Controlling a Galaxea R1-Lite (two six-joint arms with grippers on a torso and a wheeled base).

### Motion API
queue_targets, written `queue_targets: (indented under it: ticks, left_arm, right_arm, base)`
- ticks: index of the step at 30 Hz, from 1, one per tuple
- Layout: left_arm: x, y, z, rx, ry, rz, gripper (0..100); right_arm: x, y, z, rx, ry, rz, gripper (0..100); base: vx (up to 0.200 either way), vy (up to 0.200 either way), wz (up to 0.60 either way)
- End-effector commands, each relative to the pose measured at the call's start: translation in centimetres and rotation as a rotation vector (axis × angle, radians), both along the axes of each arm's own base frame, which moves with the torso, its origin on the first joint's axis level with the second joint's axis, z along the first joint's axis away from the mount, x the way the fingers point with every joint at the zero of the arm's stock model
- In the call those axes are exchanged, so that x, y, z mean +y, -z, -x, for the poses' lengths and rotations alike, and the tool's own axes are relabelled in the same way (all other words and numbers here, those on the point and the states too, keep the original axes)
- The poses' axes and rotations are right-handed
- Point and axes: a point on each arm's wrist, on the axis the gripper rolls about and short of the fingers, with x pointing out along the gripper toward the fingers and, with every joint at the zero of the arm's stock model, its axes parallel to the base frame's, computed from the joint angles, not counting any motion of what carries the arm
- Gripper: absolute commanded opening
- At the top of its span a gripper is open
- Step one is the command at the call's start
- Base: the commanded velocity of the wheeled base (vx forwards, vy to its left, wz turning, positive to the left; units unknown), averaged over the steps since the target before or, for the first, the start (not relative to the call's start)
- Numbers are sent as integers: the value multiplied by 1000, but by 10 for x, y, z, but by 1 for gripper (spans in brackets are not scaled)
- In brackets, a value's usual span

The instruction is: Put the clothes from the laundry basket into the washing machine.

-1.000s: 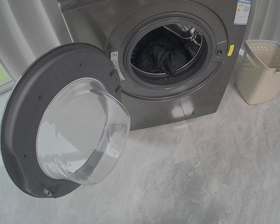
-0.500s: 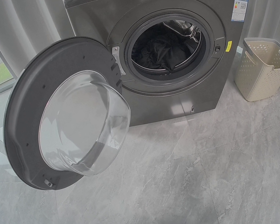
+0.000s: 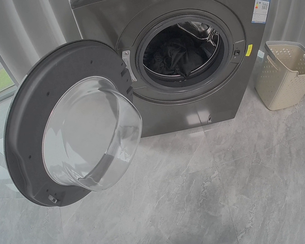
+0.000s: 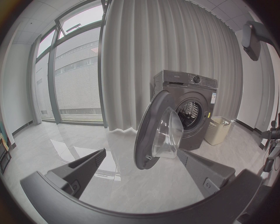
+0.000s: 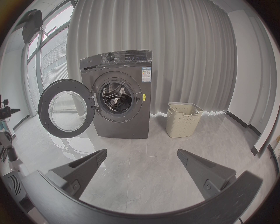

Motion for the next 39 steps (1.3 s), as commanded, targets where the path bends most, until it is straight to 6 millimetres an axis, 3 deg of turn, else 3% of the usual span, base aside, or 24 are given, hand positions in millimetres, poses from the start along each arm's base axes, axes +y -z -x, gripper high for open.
queue_targets:
  ticks: [1,2,9,10,12,14,15,22,30,34,39]
  left_arm:
    - [0,-19,-28,151,61,-7,100]
    - [-3,-36,-49,166,131,0,100]
    - [-13,-86,-109,206,164,107,100]
    - [-13,-86,-109,206,164,107,100]
    - [-16,-96,-132,223,160,110,100]
    - [-16,-96,-132,223,160,110,100]
    - [-20,-103,-153,220,160,108,100]
    - [-17,-108,-189,183,112,91,100]
    - [-25,-105,-188,181,239,71,100]
    - [-43,-112,-166,139,470,70,100]
    - [-52,-120,-146,90,593,87,100]
  right_arm:
    - [0,5,0,4,0,0,100]
    - [0,5,0,4,0,1,100]
    - [0,5,0,4,0,1,100]
    - [0,5,0,4,0,1,100]
    - [0,5,0,4,0,0,100]
    - [0,5,0,4,0,0,100]
    - [0,5,0,4,0,0,100]
    - [0,5,0,4,0,0,100]
    - [0,5,0,4,0,0,100]
    - [0,5,0,4,0,0,100]
    - [0,5,0,4,0,0,100]
  base:
    - [0,0,0]
    - [0,0,0]
    - [0,0,0]
    - [0,0,0]
    - [0,0,0]
    - [0,0,0]
    - [0,0,0]
    - [0,0,0]
    - [0,0,0]
    - [0,0,0]
    - [0,0,0]
